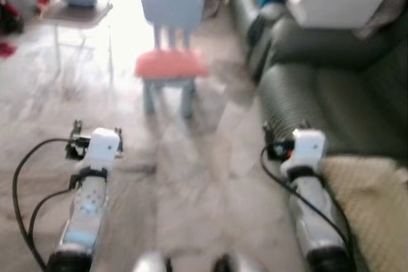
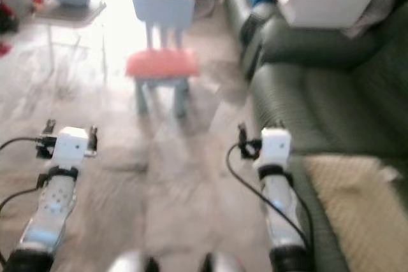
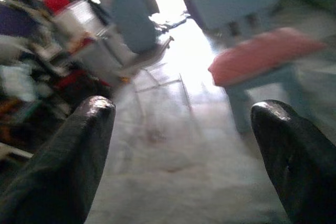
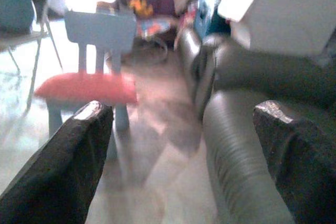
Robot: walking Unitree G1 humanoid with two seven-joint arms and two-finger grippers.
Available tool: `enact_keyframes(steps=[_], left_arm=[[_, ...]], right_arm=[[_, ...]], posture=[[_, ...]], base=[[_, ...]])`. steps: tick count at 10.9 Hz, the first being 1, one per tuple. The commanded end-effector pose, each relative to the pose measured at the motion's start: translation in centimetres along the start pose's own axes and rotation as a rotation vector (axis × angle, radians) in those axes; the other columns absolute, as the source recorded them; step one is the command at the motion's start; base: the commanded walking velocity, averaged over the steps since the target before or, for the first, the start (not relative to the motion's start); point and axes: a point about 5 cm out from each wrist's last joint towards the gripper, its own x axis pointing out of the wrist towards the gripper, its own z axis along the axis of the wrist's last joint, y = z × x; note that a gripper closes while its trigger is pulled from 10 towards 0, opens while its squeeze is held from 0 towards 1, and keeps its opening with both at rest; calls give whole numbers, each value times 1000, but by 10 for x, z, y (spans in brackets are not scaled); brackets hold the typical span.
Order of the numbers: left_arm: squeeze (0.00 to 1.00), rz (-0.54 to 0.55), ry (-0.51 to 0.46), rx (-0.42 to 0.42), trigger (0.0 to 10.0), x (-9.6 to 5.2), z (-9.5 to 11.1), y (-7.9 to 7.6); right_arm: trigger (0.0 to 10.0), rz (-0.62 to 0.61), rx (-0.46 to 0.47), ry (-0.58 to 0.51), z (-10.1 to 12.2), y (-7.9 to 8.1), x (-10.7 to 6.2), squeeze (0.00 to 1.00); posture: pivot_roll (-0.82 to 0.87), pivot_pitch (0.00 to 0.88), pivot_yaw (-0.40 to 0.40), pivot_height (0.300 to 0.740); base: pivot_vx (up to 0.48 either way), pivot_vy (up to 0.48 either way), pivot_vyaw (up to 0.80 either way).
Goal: Move the pillow to the sofa
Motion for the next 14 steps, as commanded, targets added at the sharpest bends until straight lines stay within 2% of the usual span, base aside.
enact_keyframes(steps=[1, 3, 8, 14], left_arm=[[0, -32, -36, -31, 10000, 0, 8, -1], [0, -29, -47, -42, 10000, 4, 16, -1], [0, -14, -21, -67, 10000, 0, 15, -1], [0, 10, -1, -50, 10000, 0, 14, 3]], right_arm=[[10000, 2, 1, 3, 2, 0, 1, 0], [10000, 3, 4, 2, 4, 1, 3, 0], [10000, 16, -4, 9, 5, 1, 2, 0], [10000, 25, -8, 13, 5, 0, 0, 0]], posture=[[32, 121, -31, 740], [23, 120, -37, 740], [24, 130, -50, 740], [20, 130, -55, 740]], base=[[0, 0, 0], [397, 0, 0], [464, 0, 0], [453, 0, 0]])
